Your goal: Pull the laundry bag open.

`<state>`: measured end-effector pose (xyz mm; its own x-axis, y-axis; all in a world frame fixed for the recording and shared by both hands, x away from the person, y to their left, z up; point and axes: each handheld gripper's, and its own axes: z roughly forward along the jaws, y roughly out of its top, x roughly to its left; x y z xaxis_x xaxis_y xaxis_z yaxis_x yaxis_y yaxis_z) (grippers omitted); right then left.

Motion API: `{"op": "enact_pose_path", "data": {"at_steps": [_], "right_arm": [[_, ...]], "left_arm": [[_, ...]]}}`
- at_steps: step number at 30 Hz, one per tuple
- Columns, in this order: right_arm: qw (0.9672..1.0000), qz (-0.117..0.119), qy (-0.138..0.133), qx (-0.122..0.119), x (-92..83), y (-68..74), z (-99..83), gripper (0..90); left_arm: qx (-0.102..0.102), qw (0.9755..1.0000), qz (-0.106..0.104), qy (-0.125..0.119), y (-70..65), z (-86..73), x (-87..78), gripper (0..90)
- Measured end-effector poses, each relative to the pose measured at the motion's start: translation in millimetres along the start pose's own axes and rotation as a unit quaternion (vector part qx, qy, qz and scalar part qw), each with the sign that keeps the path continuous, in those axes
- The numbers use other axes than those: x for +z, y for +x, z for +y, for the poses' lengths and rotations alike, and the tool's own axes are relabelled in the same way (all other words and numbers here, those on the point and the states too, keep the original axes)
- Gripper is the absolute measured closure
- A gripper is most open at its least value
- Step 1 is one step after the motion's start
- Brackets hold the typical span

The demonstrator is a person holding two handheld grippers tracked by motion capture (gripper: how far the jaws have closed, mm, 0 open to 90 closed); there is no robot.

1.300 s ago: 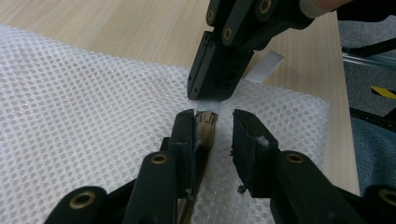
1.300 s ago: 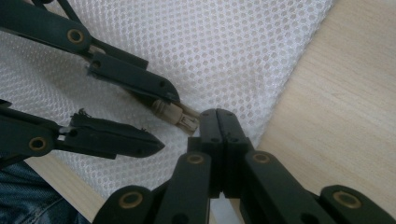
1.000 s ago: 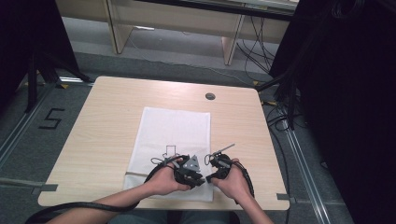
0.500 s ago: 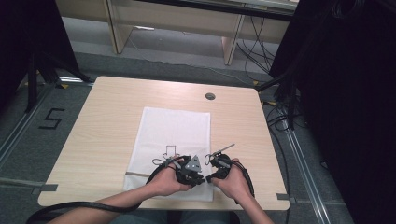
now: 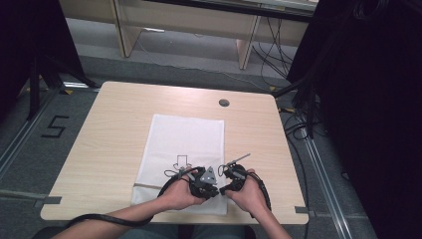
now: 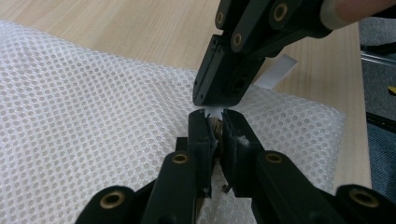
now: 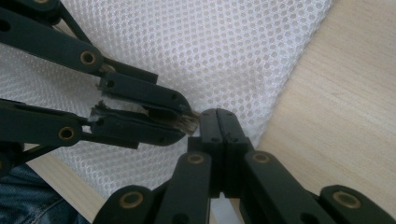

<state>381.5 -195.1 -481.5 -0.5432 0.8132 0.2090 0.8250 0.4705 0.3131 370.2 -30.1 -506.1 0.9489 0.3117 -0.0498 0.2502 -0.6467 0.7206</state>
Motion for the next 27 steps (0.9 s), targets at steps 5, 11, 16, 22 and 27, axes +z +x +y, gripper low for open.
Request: {"op": "enact_pose_path", "data": {"at_steps": [5,11,16,22,27], "right_arm": [[1.0000,-0.007,0.000,-0.007,-0.1,3.4,0.1,90.0],[0.9999,-0.009,-0.002,-0.013,0.7,3.2,0.1,90.0],[0.9999,-0.007,-0.003,-0.011,0.9,3.3,0.3,90.0],[0.9999,-0.003,0.009,0.006,-1.1,4.7,-0.1,90.0],[0.9999,-0.003,-0.001,-0.012,0.3,2.1,0.0,90.0]], "left_arm": [[-0.008,0.9999,-0.006,-0.004,1.3,-1.1,-1.2,81.9],[-0.008,0.9999,-0.006,-0.004,2.3,-1.5,-8.4,81.9],[-0.011,0.9999,-0.008,-0.007,2.3,-3.2,-8.8,81.9],[-0.005,0.9999,-0.007,-0.006,2.0,-3.5,-10.4,81.9],[-0.015,0.9998,-0.009,-0.013,2.2,-5.8,-11.6,81.9]]}}
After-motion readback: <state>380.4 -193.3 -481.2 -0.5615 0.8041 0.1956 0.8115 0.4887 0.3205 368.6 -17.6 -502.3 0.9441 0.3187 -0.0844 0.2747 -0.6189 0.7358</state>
